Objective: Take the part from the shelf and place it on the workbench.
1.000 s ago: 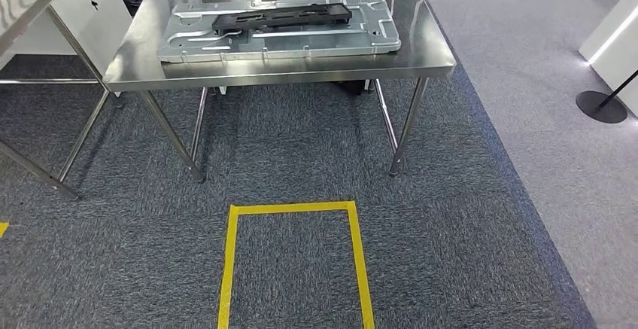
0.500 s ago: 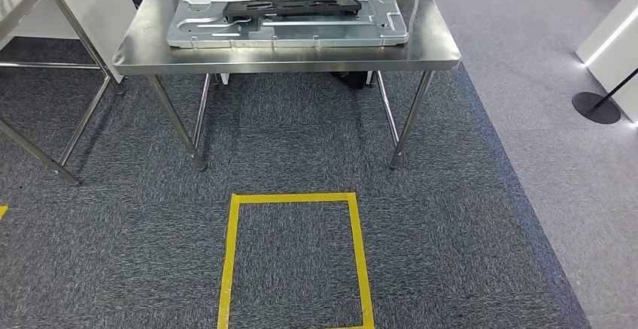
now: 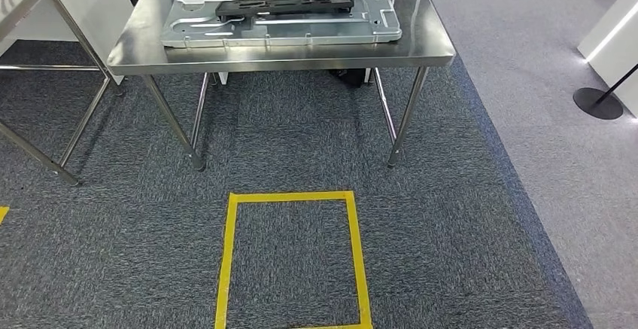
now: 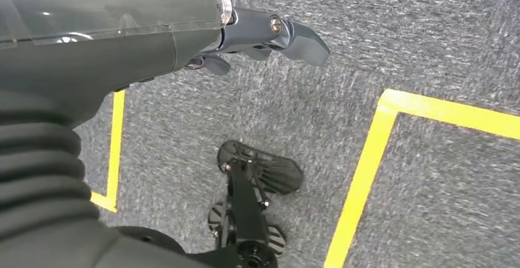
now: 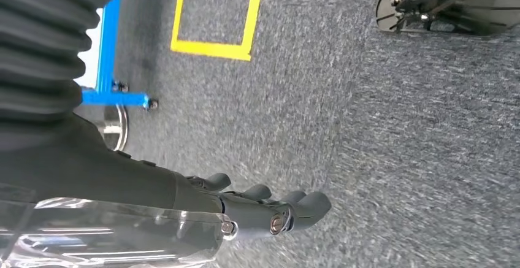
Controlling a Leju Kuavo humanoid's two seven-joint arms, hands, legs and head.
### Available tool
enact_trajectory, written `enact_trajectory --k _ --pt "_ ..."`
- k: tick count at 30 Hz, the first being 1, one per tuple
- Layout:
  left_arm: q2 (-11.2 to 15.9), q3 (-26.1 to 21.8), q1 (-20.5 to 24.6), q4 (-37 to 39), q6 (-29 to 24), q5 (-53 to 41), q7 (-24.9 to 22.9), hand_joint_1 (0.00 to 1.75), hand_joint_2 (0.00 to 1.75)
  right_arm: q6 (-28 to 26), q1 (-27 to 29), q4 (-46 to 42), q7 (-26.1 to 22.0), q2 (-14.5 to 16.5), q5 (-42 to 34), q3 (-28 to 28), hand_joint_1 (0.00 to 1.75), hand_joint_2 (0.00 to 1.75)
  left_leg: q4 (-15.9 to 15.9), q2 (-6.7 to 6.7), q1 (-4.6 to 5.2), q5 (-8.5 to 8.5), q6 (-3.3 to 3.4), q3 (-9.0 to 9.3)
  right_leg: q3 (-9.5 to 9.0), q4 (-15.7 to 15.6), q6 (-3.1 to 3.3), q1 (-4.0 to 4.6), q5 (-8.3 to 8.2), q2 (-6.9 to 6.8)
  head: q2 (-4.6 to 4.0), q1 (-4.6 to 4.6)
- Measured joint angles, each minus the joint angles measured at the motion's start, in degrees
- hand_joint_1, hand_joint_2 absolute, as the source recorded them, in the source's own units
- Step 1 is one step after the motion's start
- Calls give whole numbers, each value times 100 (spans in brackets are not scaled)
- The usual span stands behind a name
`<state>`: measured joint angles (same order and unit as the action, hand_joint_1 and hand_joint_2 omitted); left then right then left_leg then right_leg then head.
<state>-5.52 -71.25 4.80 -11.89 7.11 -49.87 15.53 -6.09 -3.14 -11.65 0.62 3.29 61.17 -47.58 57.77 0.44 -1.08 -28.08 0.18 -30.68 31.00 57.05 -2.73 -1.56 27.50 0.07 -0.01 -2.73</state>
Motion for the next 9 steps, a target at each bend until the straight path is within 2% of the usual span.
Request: enact_trajectory --k 3,4,9 --pt "28 389 -71 -15 -42 305 -99 0 0 23 53 -46 6 -14 -382 227 0 44 -8 0 -12 13 -21 -2 2 2 16 13 -6 0 0 0" --pt "39 520 -95 -23 -57 409 -131 0 0 38 72 -62 6 -21 -513 308 0 0 -8 0 -15 16 -26 -3 3 2 20 15 -9 -1 0 0" --pt "73 1103 -208 -90 -121 842 -263 0 0 100 165 -144 6 -54 -1046 680 0 0 -9 0 -17 24 -36 -5 3 3 31 17 -18 -1 0 0"
